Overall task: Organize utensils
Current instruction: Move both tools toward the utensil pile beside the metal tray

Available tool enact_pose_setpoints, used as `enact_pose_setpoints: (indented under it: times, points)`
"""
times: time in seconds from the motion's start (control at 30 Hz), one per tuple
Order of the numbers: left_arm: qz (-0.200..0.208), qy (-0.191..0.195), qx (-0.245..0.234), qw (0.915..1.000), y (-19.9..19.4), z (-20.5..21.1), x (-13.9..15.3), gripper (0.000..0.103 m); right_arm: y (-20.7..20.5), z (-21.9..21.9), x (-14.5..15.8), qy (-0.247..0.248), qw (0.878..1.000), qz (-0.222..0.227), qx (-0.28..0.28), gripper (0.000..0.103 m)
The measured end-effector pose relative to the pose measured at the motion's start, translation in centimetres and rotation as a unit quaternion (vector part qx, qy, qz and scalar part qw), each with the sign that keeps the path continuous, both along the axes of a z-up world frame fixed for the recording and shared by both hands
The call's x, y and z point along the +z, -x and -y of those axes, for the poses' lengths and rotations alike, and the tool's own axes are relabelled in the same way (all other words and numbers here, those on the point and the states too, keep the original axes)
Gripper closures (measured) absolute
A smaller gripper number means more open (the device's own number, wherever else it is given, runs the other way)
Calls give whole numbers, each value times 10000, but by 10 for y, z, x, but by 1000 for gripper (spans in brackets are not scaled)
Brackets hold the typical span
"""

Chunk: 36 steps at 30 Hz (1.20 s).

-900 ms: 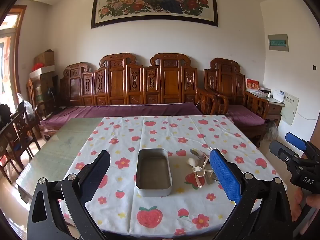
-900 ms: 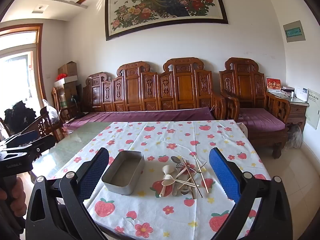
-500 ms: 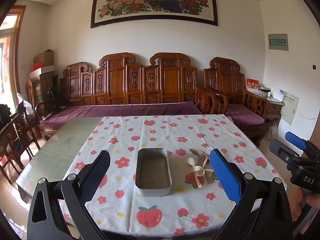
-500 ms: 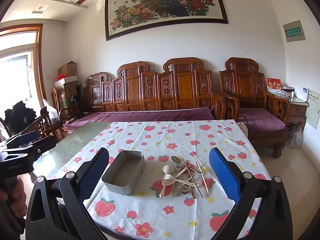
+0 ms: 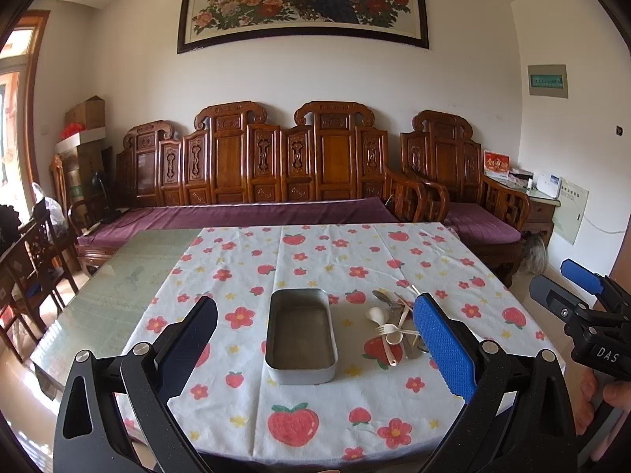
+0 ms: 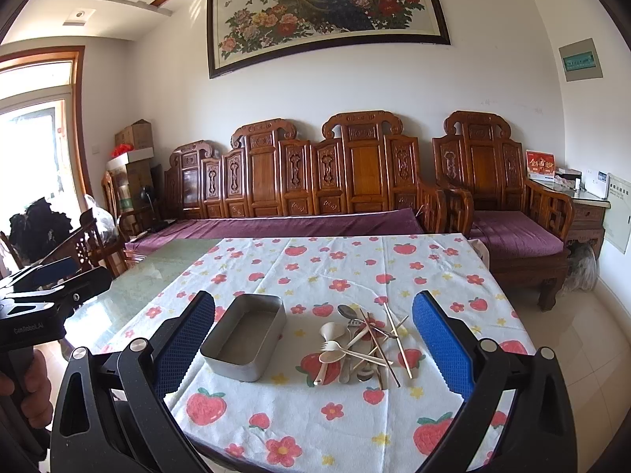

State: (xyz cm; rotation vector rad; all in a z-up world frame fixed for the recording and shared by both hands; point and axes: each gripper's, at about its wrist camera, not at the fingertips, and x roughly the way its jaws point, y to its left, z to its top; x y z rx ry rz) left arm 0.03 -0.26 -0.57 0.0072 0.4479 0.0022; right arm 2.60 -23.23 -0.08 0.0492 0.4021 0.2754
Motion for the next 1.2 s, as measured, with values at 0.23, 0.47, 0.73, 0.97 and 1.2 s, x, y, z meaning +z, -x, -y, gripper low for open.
enact_pose_setpoints:
  times: [0.23, 0.47, 0.73, 0.97, 1.2]
  points:
    - [-307, 10, 11, 9995, -20, -2, -27, 6, -6, 1, -14, 70, 9999, -128, 41, 3]
    - [-731, -75, -119, 9972, -52, 1, -61, 7, -39, 3, -45, 365, 9979, -410, 353, 15]
    - [-1169, -83, -306, 9926, -85, 4, -87, 7, -85, 19, -66, 156, 9961, -762, 413, 30]
    - [-1406, -45, -486, 9889, -119, 7, -95, 7, -122, 27, -81, 247, 9936, -1043, 368, 41]
    - [-1678, -27, -687, 9834, -152, 16, -110, 7, -153, 33, -99, 326, 9899, -1349, 289, 42]
